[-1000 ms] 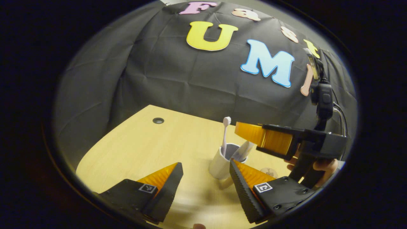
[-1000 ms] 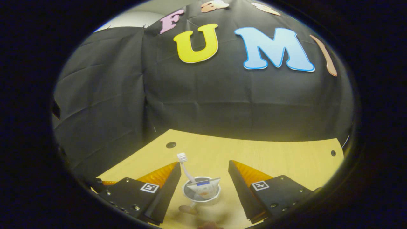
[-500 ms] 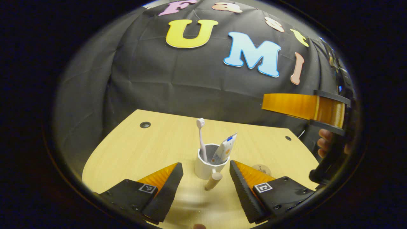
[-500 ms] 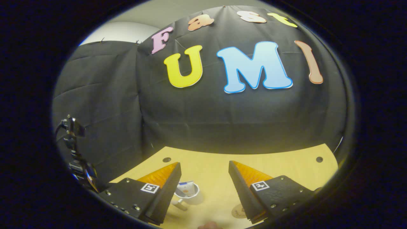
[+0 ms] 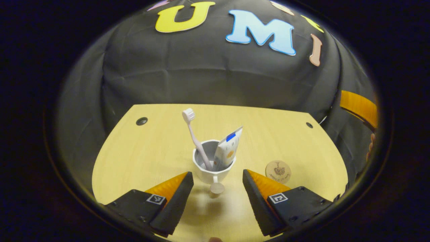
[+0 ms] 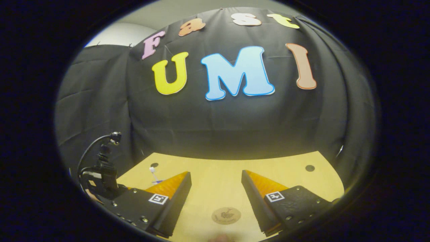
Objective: Put the toothbrush and toothpaste on the desktop into the cup, then pick up the cup and place it on the coaster on the desktop.
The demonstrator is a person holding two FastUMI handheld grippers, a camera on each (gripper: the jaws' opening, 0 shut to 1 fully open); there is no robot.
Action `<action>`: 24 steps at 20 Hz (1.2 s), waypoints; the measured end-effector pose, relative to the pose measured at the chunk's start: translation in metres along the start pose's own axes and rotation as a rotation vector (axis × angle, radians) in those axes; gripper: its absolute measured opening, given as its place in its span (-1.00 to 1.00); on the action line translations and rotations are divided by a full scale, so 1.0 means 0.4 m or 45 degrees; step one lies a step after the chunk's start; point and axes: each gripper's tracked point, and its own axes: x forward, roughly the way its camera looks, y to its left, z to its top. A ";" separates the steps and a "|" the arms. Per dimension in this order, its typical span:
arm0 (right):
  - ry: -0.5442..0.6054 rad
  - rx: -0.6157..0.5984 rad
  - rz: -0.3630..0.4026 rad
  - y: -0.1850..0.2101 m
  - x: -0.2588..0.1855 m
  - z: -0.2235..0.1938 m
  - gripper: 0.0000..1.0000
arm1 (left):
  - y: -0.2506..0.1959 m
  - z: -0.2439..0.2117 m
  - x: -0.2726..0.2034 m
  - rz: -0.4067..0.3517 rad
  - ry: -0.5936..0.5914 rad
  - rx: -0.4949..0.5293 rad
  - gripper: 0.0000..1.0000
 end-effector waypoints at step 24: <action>0.285 0.112 -0.032 -0.070 0.021 -0.145 0.79 | 0.059 -0.156 0.188 0.051 0.491 -0.012 0.40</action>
